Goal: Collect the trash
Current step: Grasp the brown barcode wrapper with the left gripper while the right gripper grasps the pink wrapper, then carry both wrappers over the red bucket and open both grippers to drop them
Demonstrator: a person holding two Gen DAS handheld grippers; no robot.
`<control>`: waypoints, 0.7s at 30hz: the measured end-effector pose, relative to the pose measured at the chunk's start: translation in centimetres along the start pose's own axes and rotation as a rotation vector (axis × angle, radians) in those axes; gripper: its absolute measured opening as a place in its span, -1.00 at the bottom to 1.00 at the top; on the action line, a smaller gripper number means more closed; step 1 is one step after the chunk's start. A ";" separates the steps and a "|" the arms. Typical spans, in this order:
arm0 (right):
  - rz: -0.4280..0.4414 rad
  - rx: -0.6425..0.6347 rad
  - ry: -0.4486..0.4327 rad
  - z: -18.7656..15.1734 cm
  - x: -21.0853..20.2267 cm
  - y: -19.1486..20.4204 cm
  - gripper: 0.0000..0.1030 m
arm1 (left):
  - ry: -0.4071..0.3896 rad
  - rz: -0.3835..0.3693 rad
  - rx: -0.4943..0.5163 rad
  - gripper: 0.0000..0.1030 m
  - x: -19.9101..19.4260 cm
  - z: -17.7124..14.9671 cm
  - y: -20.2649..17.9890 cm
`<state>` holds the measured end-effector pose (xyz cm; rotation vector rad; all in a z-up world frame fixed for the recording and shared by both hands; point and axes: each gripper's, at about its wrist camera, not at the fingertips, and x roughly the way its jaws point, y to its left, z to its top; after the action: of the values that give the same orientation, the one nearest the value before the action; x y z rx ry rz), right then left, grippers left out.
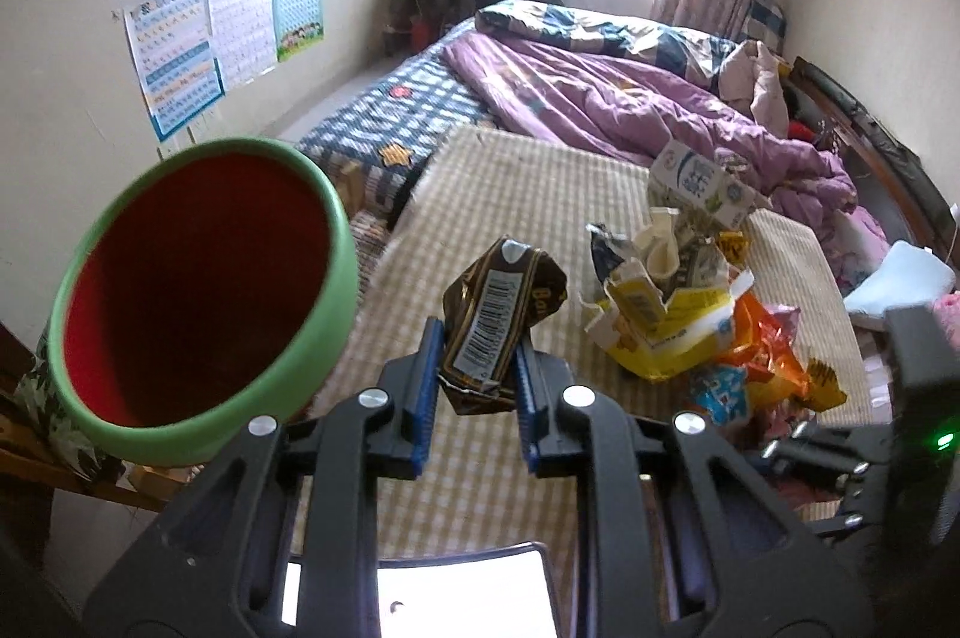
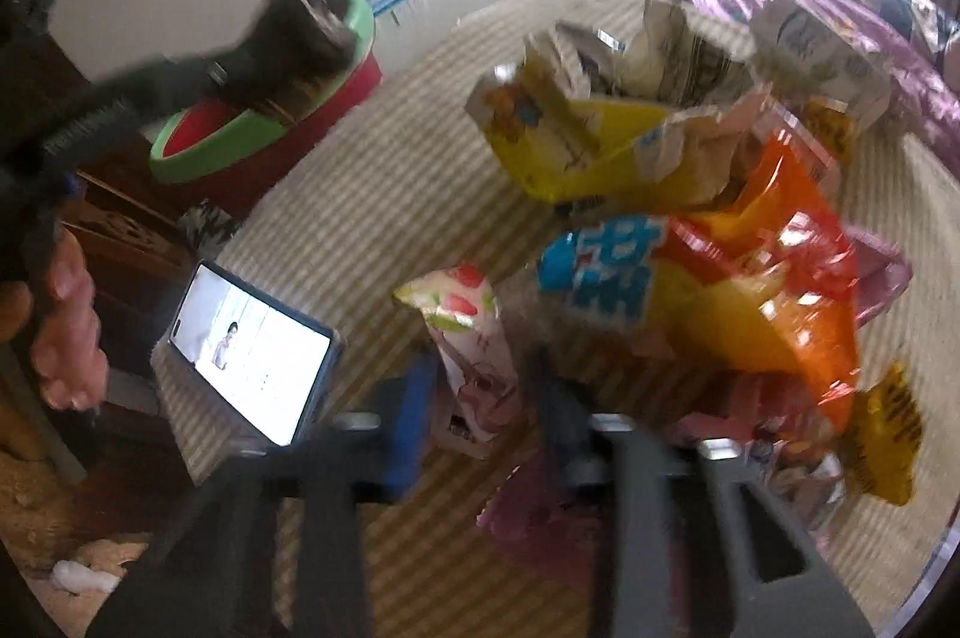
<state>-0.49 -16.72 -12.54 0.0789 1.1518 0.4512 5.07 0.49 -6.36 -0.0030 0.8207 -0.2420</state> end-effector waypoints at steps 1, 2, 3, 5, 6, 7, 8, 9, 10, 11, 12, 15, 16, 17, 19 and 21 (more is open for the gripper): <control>0.000 0.004 -0.008 -0.1 0.0 0.1 -0.49 | -0.011 0.005 0.001 -0.59 -0.3 0.3 0.1; 0.008 0.005 -0.013 -0.2 -0.3 0.1 -0.53 | -0.020 0.010 0.003 -0.59 -0.7 0.5 0.3; 0.011 0.004 -0.021 -0.3 -0.6 0.2 -0.53 | -0.031 0.016 0.005 -0.59 -1.0 0.7 0.3; 0.010 0.001 -0.049 0.0 -1.6 0.6 -0.54 | -0.054 0.028 0.019 -0.58 -1.9 1.1 0.5; 0.011 0.002 -0.065 0.1 -2.2 0.7 -0.54 | -0.067 0.037 0.028 -0.58 -2.3 1.4 0.5; 0.009 0.003 -0.077 0.3 -2.3 1.1 -0.54 | -0.075 0.040 0.033 -0.58 -2.5 1.5 0.6; 0.008 0.007 -0.095 0.5 -2.9 1.2 -0.54 | -0.084 0.041 0.037 -0.58 -2.8 1.7 0.8; 0.012 0.011 -0.110 0.8 -3.4 1.3 -0.54 | -0.093 0.042 0.040 -0.58 -3.1 1.8 0.9; 0.019 0.016 -0.130 1.1 -3.9 1.6 -0.54 | -0.101 0.041 0.042 -0.58 -3.3 1.9 1.1; 0.022 0.017 -0.141 1.5 -4.1 1.8 -0.54 | -0.108 0.042 0.043 -0.58 -3.5 2.1 1.4; 0.025 0.015 -0.154 1.8 -4.4 2.1 -0.54 | -0.112 0.043 0.044 -0.59 -3.8 2.0 1.6; 0.026 0.007 -0.186 2.7 -4.8 3.1 -0.54 | -0.127 0.052 0.052 -0.58 -4.4 2.3 2.4; 0.028 0.005 -0.194 3.0 -4.6 3.7 -0.54 | -0.133 0.056 0.054 -0.58 -4.6 2.3 2.8; 0.032 0.005 -0.203 3.3 -4.5 4.2 -0.54 | -0.136 0.058 0.053 -0.58 -4.8 2.4 3.1; 0.036 0.004 -0.214 3.9 -4.4 4.9 -0.54 | -0.143 0.063 0.048 -0.59 -5.1 2.5 4.2; 0.039 0.003 -0.218 4.4 -3.9 5.7 -0.54 | -0.149 0.068 0.043 -0.58 -5.4 2.6 5.0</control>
<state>0.40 -12.31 -5.68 0.1493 0.9376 0.4634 4.50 6.30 -1.15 0.0465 0.6665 -0.1927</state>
